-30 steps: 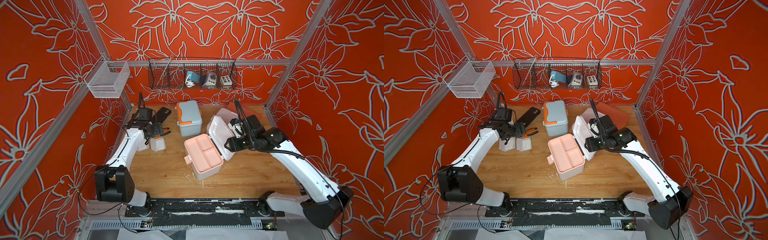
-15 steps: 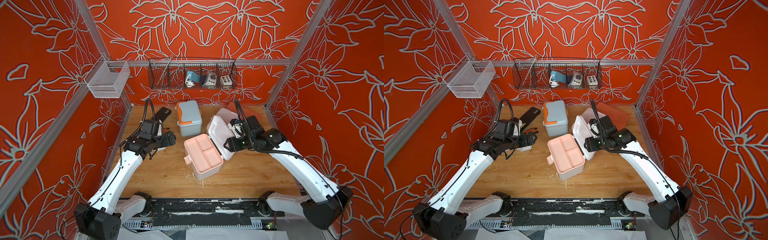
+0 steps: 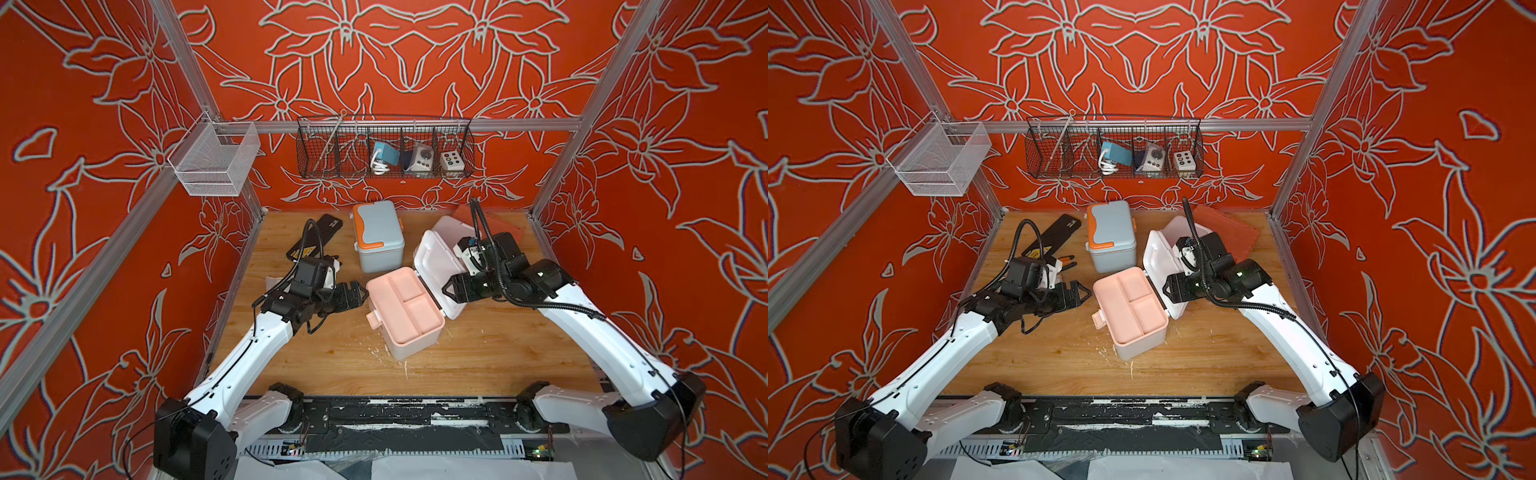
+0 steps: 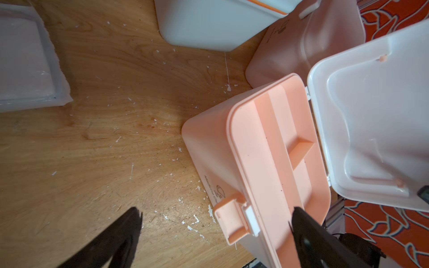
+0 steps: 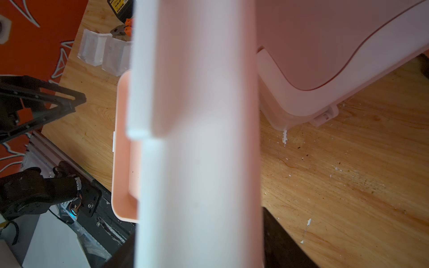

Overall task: Open first aid kits and take out gauze
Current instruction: Adjust the first aid kit at the center of the board.

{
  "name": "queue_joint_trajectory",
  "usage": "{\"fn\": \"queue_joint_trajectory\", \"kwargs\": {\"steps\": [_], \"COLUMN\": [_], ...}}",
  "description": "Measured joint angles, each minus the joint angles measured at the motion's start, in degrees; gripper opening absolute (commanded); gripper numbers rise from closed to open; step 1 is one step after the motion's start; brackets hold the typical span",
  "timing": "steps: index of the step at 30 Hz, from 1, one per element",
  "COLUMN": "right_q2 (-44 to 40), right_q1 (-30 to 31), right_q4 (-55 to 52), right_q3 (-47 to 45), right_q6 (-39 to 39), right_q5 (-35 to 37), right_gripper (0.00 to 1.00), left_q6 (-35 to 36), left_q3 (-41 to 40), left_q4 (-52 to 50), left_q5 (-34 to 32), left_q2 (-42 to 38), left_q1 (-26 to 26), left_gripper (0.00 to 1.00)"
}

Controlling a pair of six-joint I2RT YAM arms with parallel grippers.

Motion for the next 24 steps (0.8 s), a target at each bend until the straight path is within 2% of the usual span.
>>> {"fn": "queue_joint_trajectory", "kwargs": {"steps": [13, 24], "right_q2": [-1.2, -3.26], "right_q1": [-0.02, 0.9], "right_q4": [2.93, 6.01], "right_q3": [-2.4, -6.54], "right_q6": [2.45, 6.93], "right_q5": [-6.67, -12.28], "right_gripper": [0.66, 0.66], "left_q6": [-3.19, -4.59], "left_q3": [-2.32, -4.02], "left_q4": [11.17, 16.09], "left_q5": [4.31, 4.57], "left_q2": [2.78, 5.57], "left_q1": [-0.66, -2.75], "left_gripper": [0.96, 0.96]}}
